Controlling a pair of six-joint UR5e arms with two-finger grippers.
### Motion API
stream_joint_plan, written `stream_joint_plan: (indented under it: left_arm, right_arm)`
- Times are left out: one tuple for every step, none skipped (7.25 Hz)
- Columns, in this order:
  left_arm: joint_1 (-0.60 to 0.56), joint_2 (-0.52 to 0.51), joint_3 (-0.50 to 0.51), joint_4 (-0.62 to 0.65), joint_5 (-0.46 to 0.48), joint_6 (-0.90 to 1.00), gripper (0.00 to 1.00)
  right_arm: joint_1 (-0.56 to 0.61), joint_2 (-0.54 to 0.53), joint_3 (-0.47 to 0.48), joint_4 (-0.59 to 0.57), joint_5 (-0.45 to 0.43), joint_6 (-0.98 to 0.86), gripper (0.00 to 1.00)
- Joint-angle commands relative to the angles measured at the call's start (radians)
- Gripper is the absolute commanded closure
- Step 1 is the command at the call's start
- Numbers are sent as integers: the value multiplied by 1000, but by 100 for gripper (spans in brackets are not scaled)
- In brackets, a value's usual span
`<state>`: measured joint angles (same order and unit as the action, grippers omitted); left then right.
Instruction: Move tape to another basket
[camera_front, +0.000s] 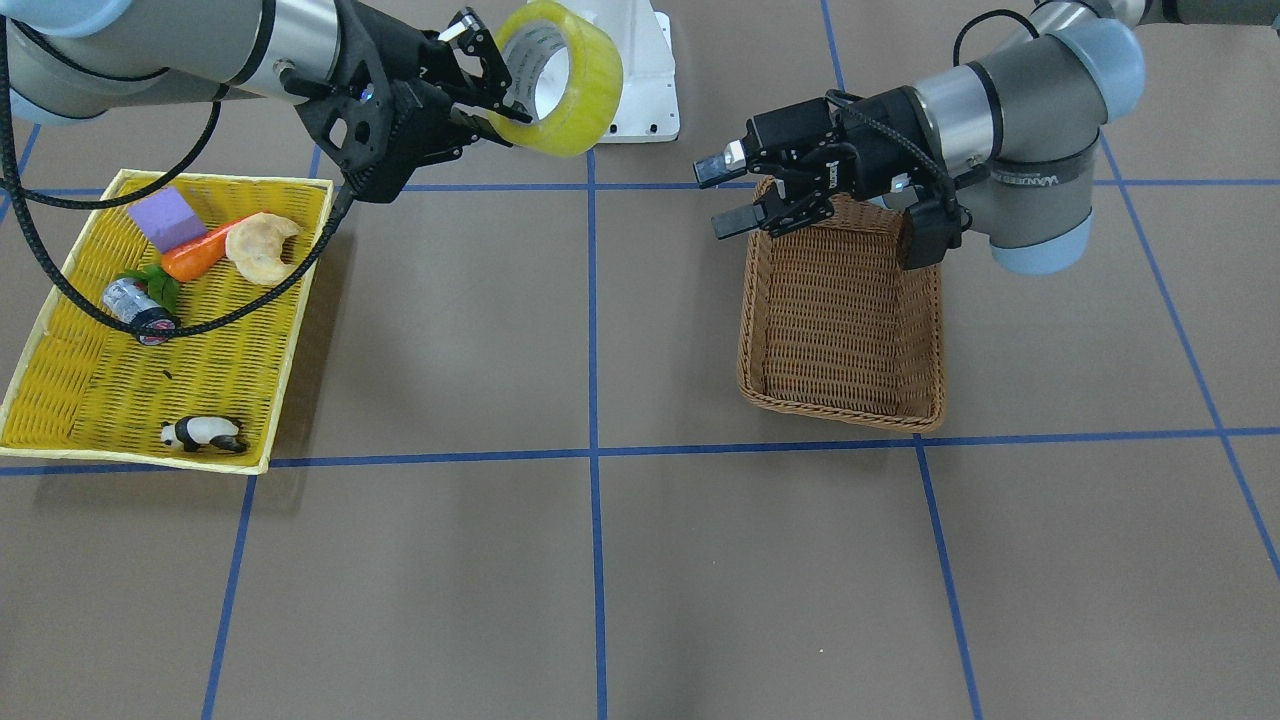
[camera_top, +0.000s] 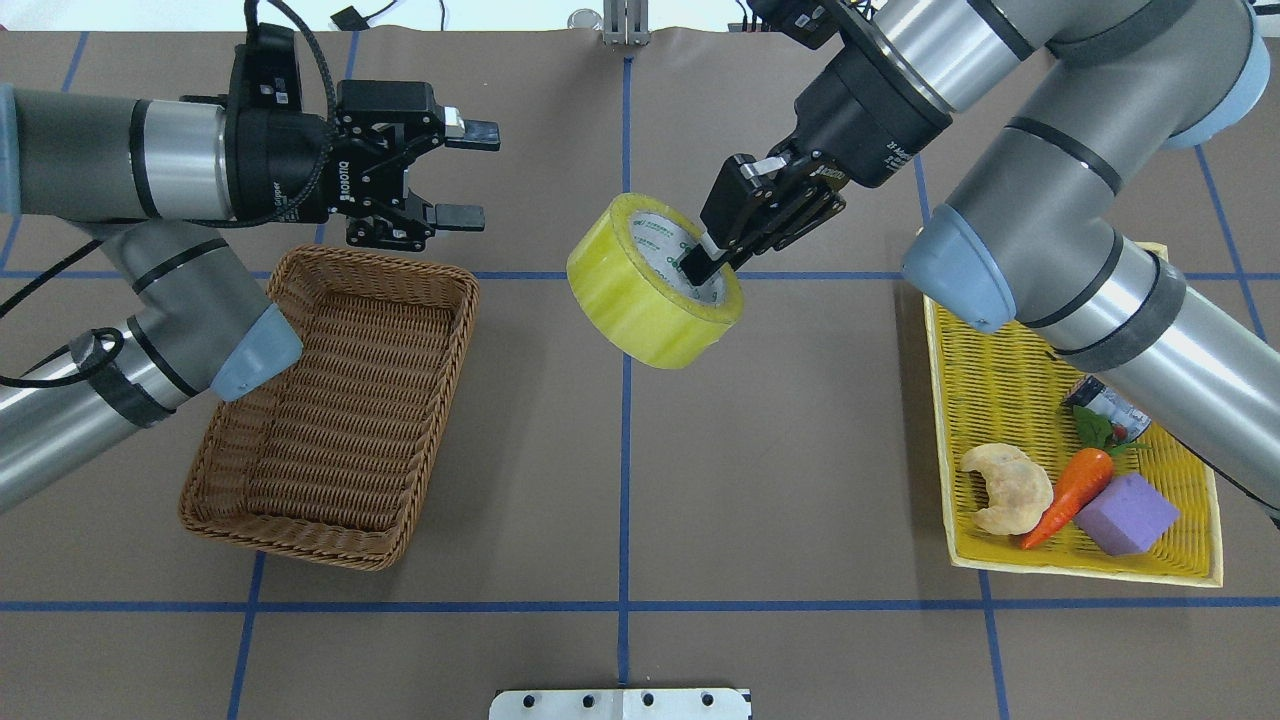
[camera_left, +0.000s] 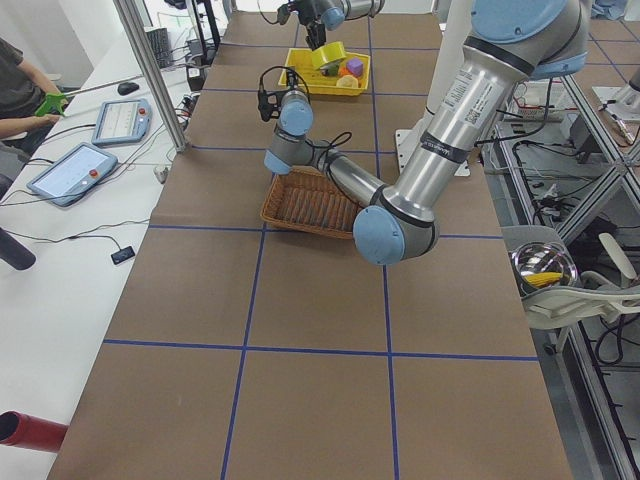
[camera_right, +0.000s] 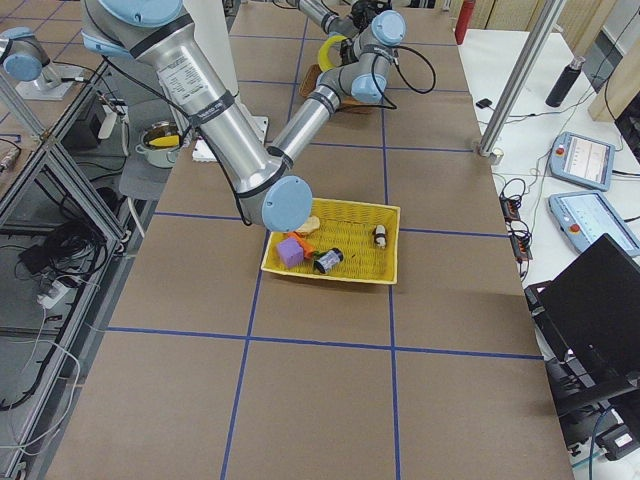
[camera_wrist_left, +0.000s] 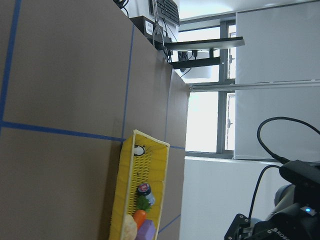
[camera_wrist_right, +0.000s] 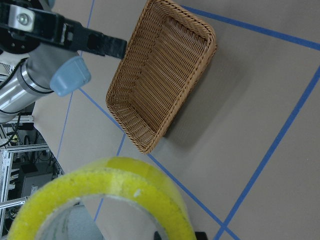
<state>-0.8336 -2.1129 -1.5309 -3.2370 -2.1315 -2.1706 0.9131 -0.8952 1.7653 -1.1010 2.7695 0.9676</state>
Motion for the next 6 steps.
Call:
stream_joint_plan:
  left_arm:
    - [2, 1, -49, -7, 7, -148, 1]
    - [4, 1, -84, -7, 10, -232, 1]
    - [2, 1, -104, -7, 10, -270, 1]
    - [2, 1, -120, -7, 30, -276, 1]
    - [1, 2, -132, -7, 48, -305, 1]
    - [-1, 4, -153, -7, 60, -328, 1]
  right_arm:
    - [-2, 4, -4, 183, -112, 128, 100]
    - [-19, 4, -6, 336, -211, 290, 100]
    - [-75, -4, -24, 504, -349, 442, 100]
    - [-132, -25, -30, 620, -458, 520, 100]
    - [-138, -31, -30, 628, -464, 522, 100]
    - [-137, -31, -30, 641, -470, 525, 100]
